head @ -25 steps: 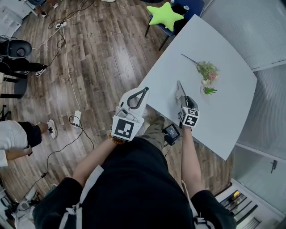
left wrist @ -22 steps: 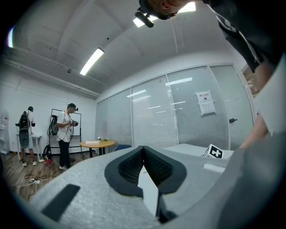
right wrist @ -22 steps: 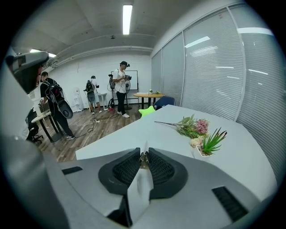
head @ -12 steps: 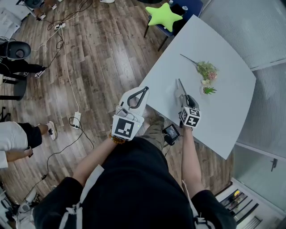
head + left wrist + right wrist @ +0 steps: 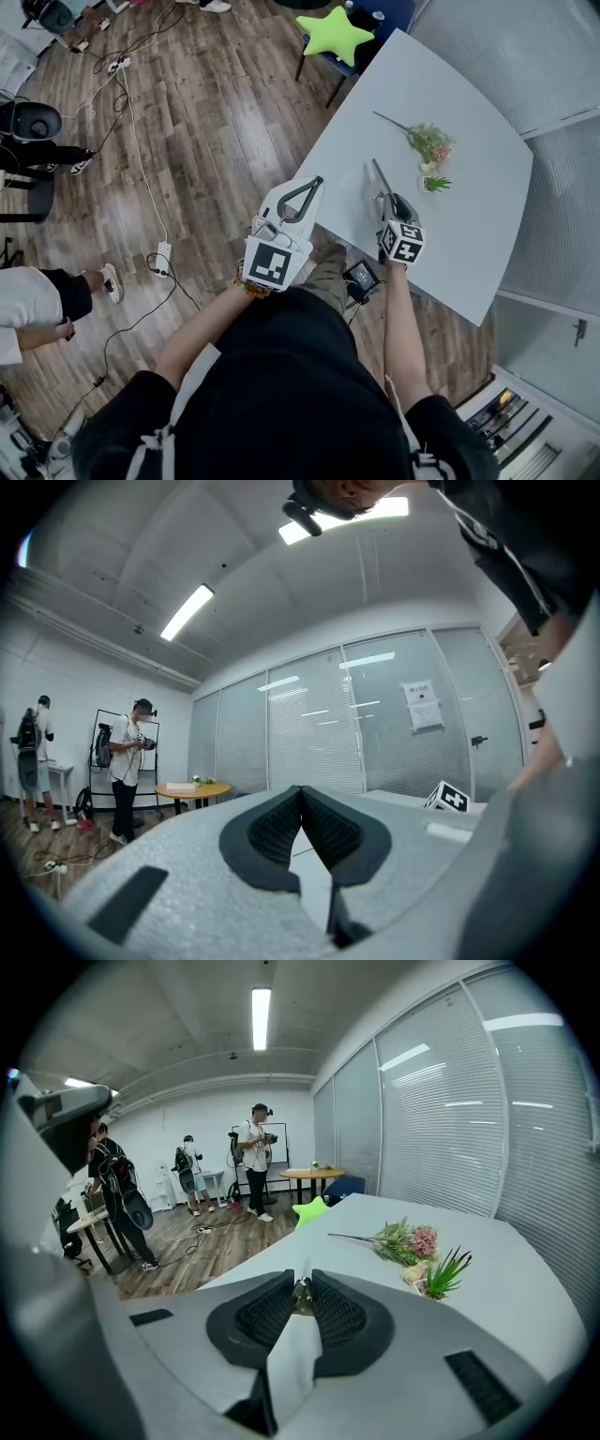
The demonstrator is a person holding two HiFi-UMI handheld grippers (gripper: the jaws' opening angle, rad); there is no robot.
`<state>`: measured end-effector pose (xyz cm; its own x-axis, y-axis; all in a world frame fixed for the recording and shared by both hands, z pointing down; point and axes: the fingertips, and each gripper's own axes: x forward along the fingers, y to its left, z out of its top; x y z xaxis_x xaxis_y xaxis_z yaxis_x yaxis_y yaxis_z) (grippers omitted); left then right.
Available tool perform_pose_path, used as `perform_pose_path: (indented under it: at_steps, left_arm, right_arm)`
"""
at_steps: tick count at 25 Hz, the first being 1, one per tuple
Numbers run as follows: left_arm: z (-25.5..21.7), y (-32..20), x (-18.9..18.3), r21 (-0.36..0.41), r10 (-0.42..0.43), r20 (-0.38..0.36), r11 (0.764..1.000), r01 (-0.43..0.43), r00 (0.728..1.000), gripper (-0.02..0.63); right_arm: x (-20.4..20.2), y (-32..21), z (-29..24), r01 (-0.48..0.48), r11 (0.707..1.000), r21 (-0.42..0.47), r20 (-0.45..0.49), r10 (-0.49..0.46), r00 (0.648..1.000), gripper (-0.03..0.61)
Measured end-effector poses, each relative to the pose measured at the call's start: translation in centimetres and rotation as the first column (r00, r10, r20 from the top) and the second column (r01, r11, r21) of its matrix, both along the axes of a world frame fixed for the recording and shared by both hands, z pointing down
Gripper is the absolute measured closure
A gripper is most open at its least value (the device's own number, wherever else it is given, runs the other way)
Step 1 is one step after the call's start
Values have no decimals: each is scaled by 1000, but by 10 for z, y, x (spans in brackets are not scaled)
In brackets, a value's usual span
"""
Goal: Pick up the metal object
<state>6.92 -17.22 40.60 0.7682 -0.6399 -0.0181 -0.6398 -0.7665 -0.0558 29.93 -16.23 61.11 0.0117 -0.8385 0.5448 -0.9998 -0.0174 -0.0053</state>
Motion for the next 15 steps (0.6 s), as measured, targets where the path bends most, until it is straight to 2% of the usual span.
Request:
perform_pose_path:
  at_steps: [4,11,15]
  left_arm:
    - [-11,-2,12,25,38,-13,999,-37,999,603]
    - [-23,-12,35,47,55,-54,998,-52,997,603]
    - [-18,-10,41,33,67,-63,997,-65,996,603]
  right_arm:
    - [-2,2,-8,-5,1000,9,-6,5,1000,521]
    - [-7,9,-14,-25,999,24,-6,25,1000,520]
    - [-16,11,-17,-33,999,31,-9,33,999,520]
